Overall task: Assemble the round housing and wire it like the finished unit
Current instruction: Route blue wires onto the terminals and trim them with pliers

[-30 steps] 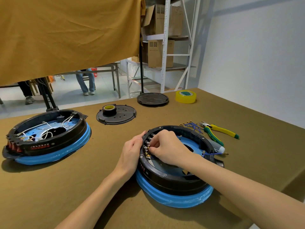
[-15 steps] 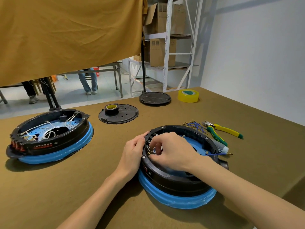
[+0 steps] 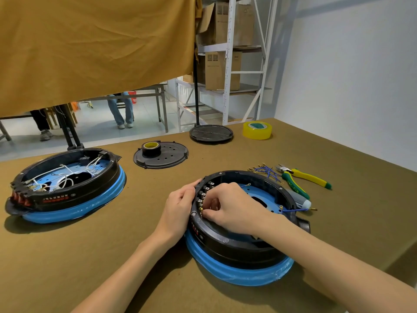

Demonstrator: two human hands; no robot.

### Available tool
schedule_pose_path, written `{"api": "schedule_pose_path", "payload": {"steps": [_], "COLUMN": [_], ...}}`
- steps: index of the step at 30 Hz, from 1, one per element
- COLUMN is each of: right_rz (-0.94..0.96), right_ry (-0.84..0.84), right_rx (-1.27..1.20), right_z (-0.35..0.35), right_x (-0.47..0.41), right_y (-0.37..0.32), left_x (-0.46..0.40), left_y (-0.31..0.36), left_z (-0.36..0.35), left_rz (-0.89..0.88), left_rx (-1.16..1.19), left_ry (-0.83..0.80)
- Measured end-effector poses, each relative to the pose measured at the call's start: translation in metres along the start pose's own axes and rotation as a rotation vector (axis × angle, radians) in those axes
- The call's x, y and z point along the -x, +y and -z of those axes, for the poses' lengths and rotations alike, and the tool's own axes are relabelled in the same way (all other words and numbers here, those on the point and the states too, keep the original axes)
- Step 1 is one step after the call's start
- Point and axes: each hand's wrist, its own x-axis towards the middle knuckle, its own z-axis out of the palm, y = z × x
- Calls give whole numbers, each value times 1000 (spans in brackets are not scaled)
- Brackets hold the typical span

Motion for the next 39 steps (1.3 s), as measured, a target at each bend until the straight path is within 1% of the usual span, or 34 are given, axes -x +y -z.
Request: {"api": "schedule_pose_path", "payload": {"steps": [8,13,24,39], "right_rz": [-14,0,-8,-26], "right_ry": [4,1,-2,19], "right_rx": [-47,-27,-25,-27], "right_z": [1,-1,-1,-6], "right_x": [0,0,-1,-3], "right_y": [0,-2,0,-9], "left_x": [-1,-2,-2,1], "left_y": [-1,-3,-2,2], "left_z": [2,3,5,4], "left_rz": [-33,-42,-2,33], "left_rx": [7,-11,-84,-121], "left_ry": [-29,-27,-31,-8]}}
